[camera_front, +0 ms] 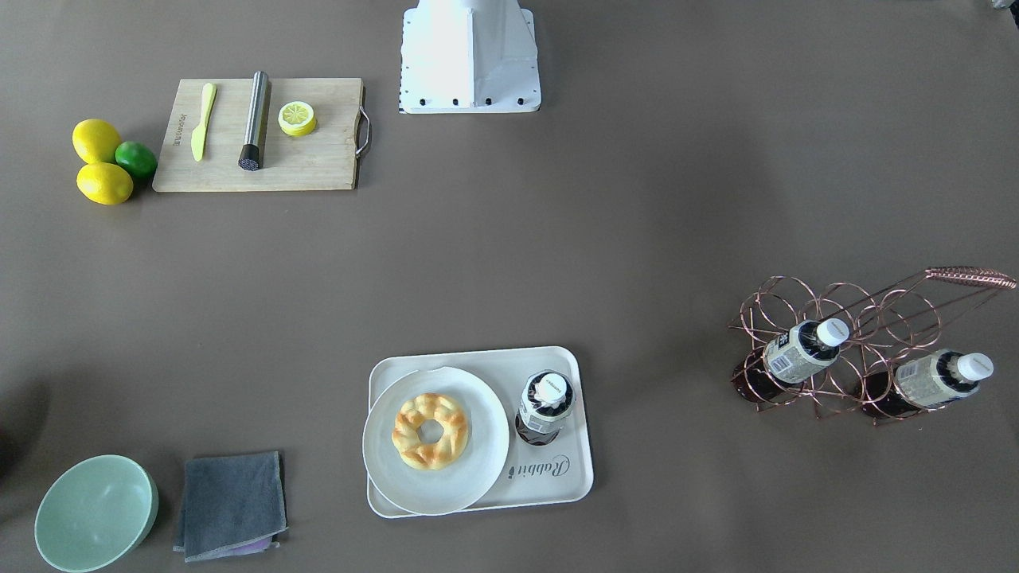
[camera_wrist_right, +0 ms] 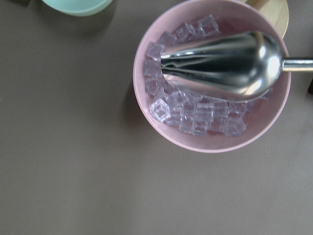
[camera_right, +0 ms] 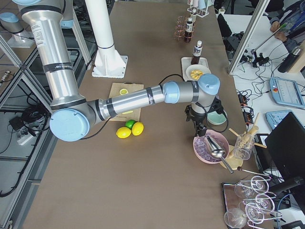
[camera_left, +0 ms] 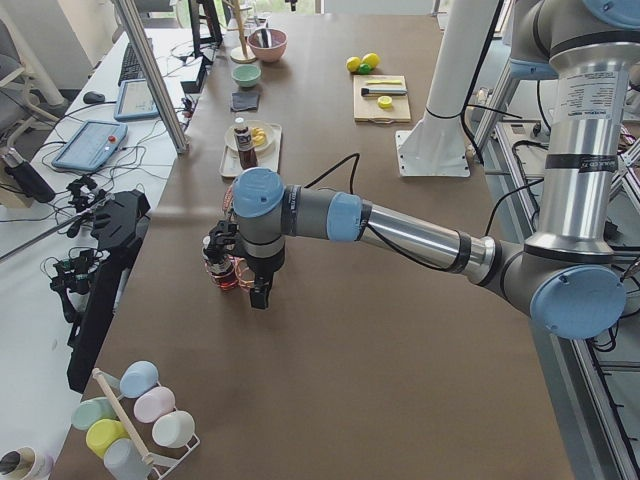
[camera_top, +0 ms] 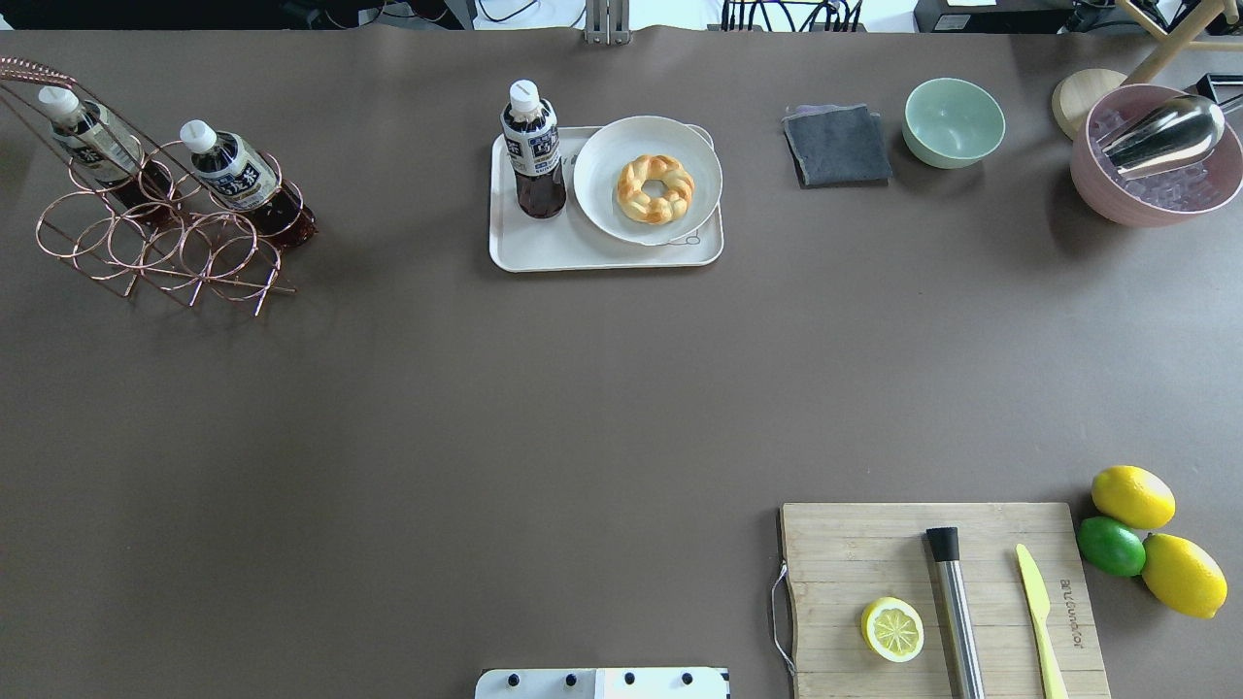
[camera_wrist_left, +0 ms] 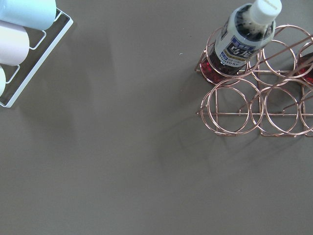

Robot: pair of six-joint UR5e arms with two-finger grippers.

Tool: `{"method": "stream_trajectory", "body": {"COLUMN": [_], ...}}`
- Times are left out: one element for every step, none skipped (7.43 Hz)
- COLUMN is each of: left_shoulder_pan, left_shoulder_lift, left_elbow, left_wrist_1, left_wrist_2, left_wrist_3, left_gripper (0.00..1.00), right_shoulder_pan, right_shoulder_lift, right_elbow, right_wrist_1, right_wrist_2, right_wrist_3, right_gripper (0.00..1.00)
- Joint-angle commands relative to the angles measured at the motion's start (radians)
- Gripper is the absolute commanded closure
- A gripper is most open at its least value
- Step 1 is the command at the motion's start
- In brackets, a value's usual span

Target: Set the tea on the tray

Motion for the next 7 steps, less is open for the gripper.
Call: {"method": "stream_trajectory", "body": {"left_shoulder_pan": [0.0,0.0,0.0,0.0,0.008,0.011,0.009], "left_shoulder_lift": [0.004,0.009,0.025,0.05,0.079,0.081,0.081], "left_elbow": [-0.01,-0.032,-0.046,-0.041,-0.017,0.006,-0.001], "left_wrist_1": [-0.008,-0.009,-0.021,-0.097,-0.145,-0.149,-0.149], "left_wrist_2": [0.0,0.0,0.003,0.004,0.011,0.012,0.014], "left_wrist_3": [0.021,0.018,0.019,0.009,0.01,0.01,0.01], "left_gripper": [0.03,0.03,0.03,0.03,0.03,0.03,0.03], "right_shoulder_pan": [0.079,0.101,0.121,0.145,0.151,0.151,0.151], "right_shoulder_lift": [-0.151,-0.173,-0.197,-0.202,-0.202,-0.2,-0.2], "right_elbow": [-0.009,-0.009,0.003,0.008,0.023,0.023,0.024], "right_wrist_1": [0.018,0.021,0.024,0.024,0.023,0.024,0.024], "right_wrist_2": [0.046,0.042,0.043,0.046,0.042,0.043,0.042], "right_wrist_3": [-0.136,-0.141,-0.14,-0.14,-0.138,-0.138,-0.138], "right_gripper": [0.01,0.01,0.01,0.01,0.01,0.01,0.01]}}
